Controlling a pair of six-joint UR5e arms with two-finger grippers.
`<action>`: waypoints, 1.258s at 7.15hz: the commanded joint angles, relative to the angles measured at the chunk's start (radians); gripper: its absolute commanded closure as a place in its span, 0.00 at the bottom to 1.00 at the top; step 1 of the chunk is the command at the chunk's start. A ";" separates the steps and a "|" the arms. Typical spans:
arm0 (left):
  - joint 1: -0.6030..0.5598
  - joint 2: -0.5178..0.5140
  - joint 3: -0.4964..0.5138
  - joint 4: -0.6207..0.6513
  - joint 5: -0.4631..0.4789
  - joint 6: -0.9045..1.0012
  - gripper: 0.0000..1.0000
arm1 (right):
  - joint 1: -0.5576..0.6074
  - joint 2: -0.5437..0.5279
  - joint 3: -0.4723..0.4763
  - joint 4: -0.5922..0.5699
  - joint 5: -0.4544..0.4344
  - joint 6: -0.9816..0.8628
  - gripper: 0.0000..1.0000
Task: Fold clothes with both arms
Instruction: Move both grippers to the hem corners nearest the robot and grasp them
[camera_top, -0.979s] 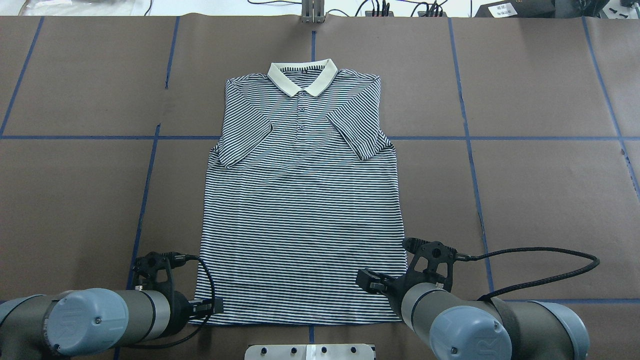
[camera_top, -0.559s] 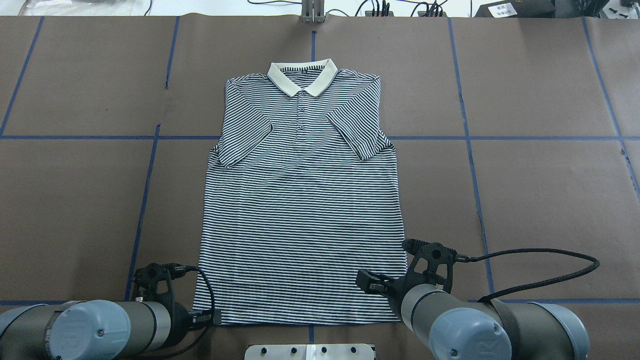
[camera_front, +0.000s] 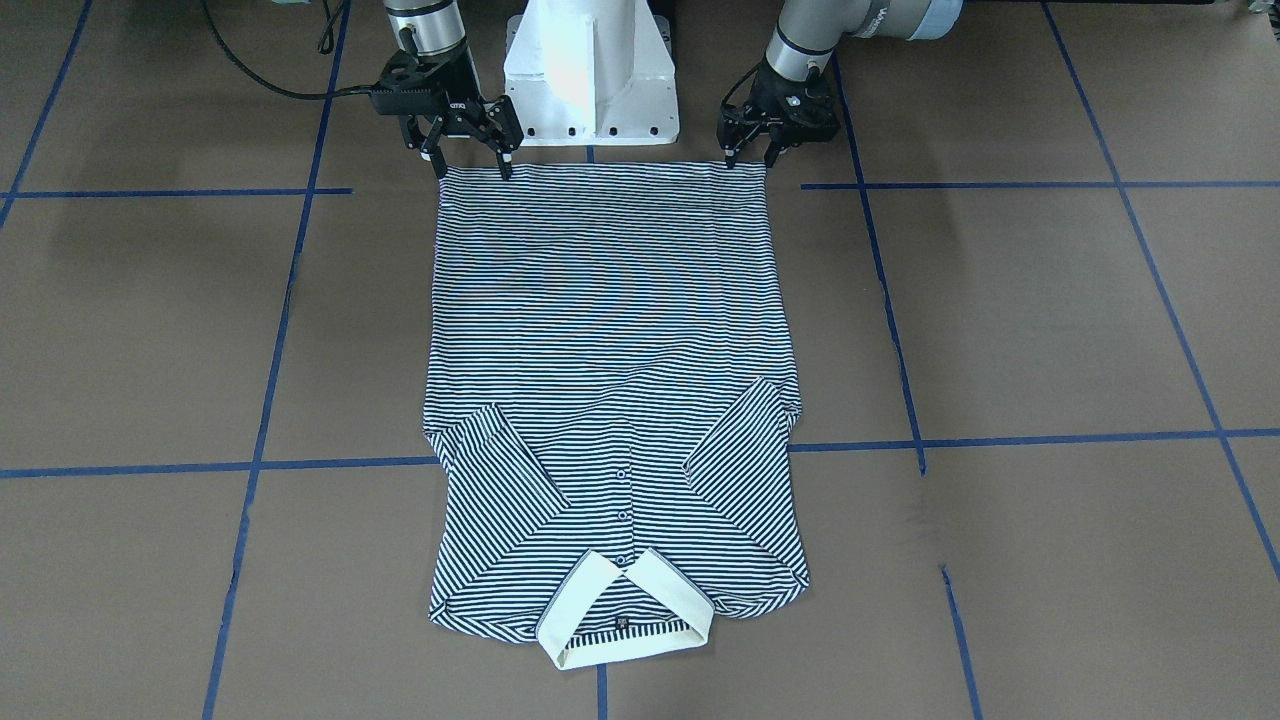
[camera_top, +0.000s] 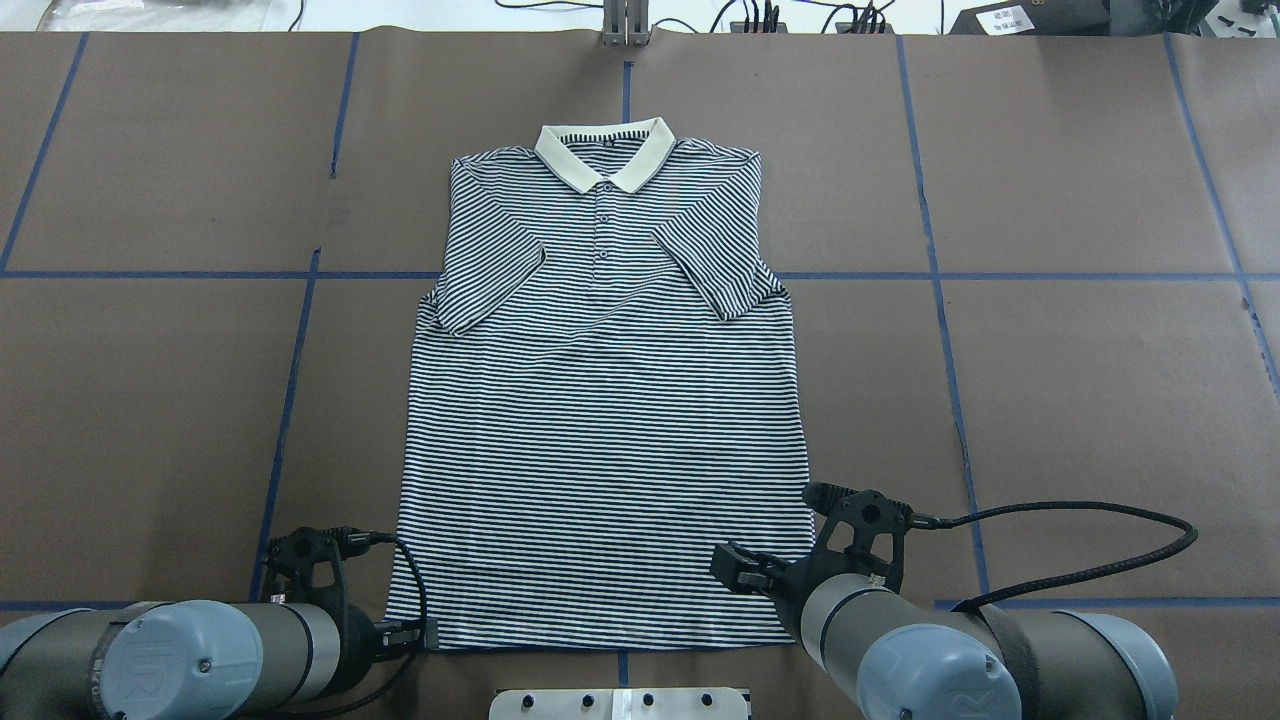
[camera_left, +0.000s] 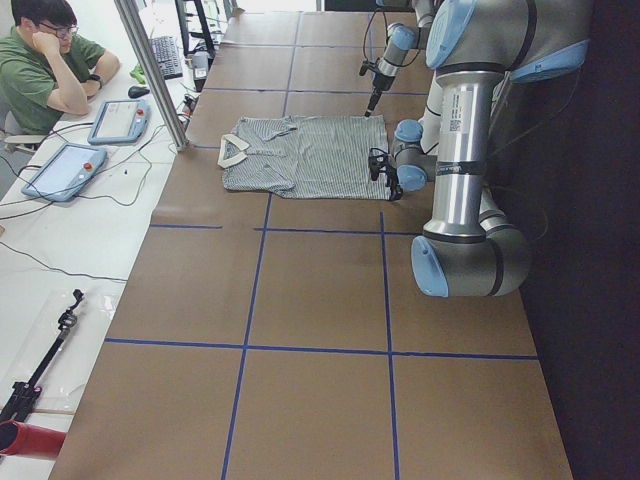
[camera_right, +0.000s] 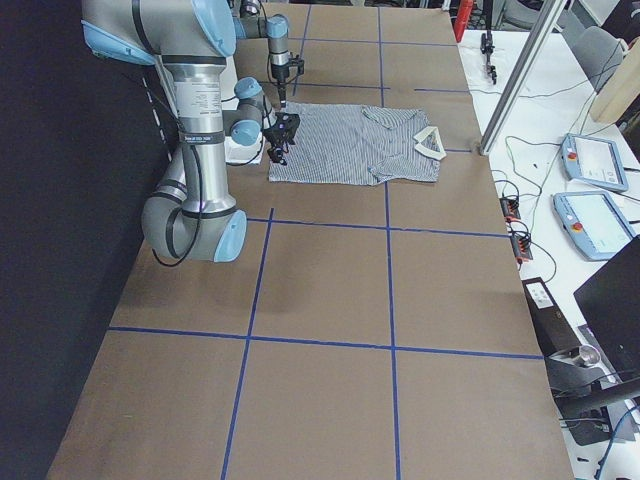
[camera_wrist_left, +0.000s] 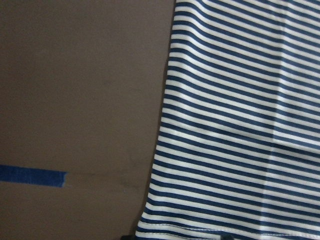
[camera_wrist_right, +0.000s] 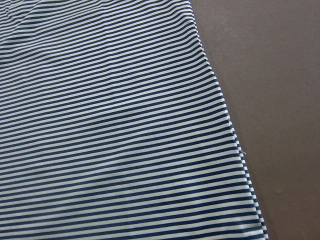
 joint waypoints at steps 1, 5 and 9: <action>-0.001 0.002 -0.001 0.002 -0.001 0.000 0.34 | -0.007 0.000 -0.001 0.000 -0.008 0.000 0.00; 0.000 -0.001 -0.004 0.039 -0.001 0.000 0.42 | -0.012 0.000 0.001 0.000 -0.018 0.001 0.00; 0.000 -0.006 -0.007 0.039 -0.001 0.000 1.00 | -0.015 0.000 0.001 0.000 -0.018 0.001 0.00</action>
